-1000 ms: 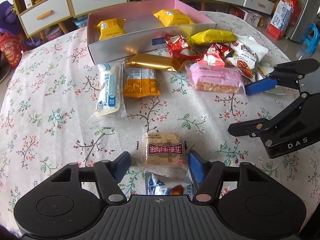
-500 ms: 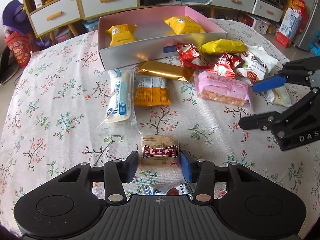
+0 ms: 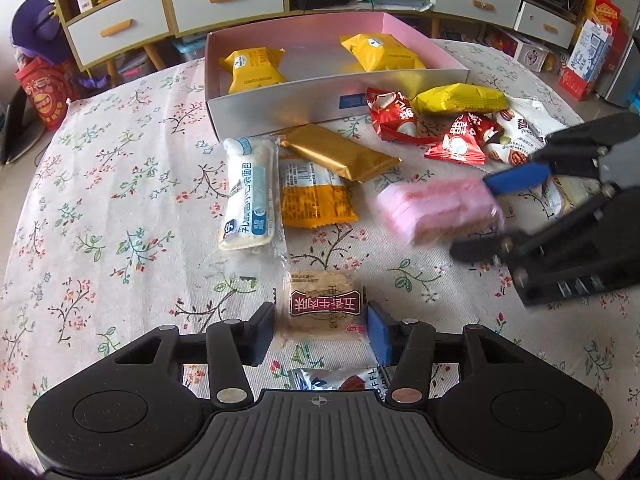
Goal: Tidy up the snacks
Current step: 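Grasp the brown square cake packet with the left tool while the right grasps the pink wafer packet, then carry the cake and pink wafer packets into the box and open both tools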
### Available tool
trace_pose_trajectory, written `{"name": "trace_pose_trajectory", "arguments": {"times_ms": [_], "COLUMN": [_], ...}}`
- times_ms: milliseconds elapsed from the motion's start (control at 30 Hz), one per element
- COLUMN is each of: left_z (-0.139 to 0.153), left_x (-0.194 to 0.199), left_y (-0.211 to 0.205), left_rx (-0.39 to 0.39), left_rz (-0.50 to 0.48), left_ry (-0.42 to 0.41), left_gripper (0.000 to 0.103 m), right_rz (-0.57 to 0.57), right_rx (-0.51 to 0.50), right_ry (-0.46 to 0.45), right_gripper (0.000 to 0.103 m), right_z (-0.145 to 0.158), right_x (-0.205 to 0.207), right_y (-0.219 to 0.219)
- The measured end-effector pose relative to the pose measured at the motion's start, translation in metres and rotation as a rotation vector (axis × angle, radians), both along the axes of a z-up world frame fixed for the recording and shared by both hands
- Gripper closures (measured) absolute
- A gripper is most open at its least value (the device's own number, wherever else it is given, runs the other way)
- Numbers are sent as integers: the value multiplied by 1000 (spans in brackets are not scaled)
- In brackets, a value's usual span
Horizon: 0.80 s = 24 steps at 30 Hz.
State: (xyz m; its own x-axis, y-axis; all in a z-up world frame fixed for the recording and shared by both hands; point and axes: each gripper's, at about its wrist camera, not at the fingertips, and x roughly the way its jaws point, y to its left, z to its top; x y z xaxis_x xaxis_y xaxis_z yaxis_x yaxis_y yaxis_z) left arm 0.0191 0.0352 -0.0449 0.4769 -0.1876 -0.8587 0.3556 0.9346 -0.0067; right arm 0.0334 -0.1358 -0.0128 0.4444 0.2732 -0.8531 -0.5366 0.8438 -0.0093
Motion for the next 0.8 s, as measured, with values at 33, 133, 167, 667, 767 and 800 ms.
{"name": "trace_pose_trajectory", "arguments": {"times_ms": [33, 133, 167, 667, 767, 800], "left_z": [0, 1, 1, 2, 1, 1], "left_x": [0, 1, 1, 6, 8, 8], "left_y": [0, 2, 3, 12, 16, 17], "left_rx": [0, 11, 11, -8, -6, -6], "left_rz": [2, 16, 20, 58, 75, 80], "left_ry": [-1, -4, -3, 9, 9, 10], "left_gripper": [57, 60, 61, 62, 62, 63], "right_rz": [26, 80, 86, 117, 149, 155], "right_rx": [11, 18, 9, -83, -89, -86], "right_ry": [16, 22, 14, -55, -71, -72], "right_gripper": [43, 46, 46, 35, 40, 45], "right_z": [1, 5, 6, -3, -4, -4], "right_x": [-2, -9, -10, -3, -8, -8], "right_y": [2, 7, 9, 37, 43, 45]}}
